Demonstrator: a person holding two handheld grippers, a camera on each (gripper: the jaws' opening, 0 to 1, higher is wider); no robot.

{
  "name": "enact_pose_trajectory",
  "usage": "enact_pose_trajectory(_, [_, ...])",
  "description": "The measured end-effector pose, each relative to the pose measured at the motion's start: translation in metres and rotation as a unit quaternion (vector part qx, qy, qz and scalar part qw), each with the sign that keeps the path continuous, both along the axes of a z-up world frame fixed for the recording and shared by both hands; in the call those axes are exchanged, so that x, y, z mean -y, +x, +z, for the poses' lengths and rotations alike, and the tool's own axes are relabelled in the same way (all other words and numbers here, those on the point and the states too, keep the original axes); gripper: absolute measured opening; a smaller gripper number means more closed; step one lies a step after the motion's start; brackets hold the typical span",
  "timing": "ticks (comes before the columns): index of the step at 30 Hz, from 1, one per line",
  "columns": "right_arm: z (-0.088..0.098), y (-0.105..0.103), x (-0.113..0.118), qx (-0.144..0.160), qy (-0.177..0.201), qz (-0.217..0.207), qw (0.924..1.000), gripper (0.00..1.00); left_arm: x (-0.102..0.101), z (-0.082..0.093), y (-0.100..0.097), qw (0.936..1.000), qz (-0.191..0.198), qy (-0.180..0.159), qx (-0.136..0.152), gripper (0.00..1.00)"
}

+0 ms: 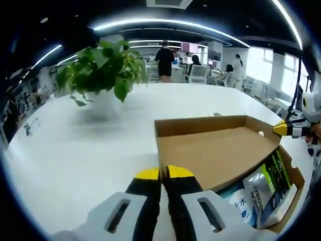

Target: Operate the shoe box by opening the lid, removing the specified soft item, and placing it in the target area until the item is outside and the box remains undamaged.

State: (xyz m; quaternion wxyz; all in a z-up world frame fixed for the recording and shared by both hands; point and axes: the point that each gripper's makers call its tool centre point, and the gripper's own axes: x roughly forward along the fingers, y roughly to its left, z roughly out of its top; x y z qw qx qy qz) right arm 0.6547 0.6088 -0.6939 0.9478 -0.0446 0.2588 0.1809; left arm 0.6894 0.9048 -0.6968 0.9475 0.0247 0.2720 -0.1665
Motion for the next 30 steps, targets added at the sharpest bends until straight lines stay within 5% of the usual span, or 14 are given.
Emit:
enact_pose_trajectory(20, [-0.005, 0.002, 0.0, -0.021, 0.012, -0.01, 0.9997, 0.06, 0.002, -0.004, -0.002, 0.9996, -0.009, 0.023, -0.013, 0.02])
enact_pose_trajectory(30, [0.007, -0.021, -0.005, -0.018, 0.042, -0.005, 0.9989, 0.21, 0.005, 0.006, -0.026, 0.9991, -0.023, 0.031, -0.019, 0.14])
